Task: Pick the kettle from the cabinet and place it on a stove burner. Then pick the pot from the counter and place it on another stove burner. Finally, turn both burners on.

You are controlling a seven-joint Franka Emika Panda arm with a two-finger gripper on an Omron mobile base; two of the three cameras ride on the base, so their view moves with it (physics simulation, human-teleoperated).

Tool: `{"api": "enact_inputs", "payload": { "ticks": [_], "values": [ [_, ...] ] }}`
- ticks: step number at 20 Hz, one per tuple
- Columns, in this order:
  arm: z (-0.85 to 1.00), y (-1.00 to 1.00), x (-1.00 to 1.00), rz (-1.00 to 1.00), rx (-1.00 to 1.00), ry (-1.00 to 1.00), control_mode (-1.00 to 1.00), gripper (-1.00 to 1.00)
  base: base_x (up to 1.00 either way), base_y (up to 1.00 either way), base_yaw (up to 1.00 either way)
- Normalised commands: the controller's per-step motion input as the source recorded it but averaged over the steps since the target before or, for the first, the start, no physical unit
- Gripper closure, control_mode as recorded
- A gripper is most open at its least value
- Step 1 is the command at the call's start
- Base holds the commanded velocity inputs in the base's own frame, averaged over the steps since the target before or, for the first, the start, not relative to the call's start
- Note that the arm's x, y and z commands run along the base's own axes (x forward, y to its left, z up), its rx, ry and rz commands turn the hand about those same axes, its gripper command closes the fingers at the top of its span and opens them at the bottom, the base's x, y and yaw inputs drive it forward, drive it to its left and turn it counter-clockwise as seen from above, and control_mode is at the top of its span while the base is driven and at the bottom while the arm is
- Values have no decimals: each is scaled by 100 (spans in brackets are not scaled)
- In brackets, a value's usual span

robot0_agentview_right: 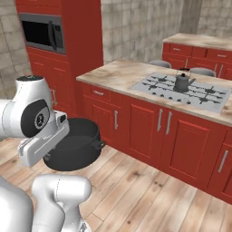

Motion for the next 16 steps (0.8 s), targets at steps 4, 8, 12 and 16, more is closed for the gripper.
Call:
{"api": "enact_inputs", "payload": {
  "ticks": [4, 8, 12, 16],
  "values": [
    [0, 0, 0, 0, 0, 0, 100, 100, 62, 32, -38],
    [0, 0, 0, 0, 0, 0, 100, 100, 65, 32, -34],
    [0, 0, 0, 0, 0, 0, 100, 100, 69, 24, -30],
    [0, 0, 0, 0, 0, 0, 100, 100, 67, 13, -24]
  ]
}}
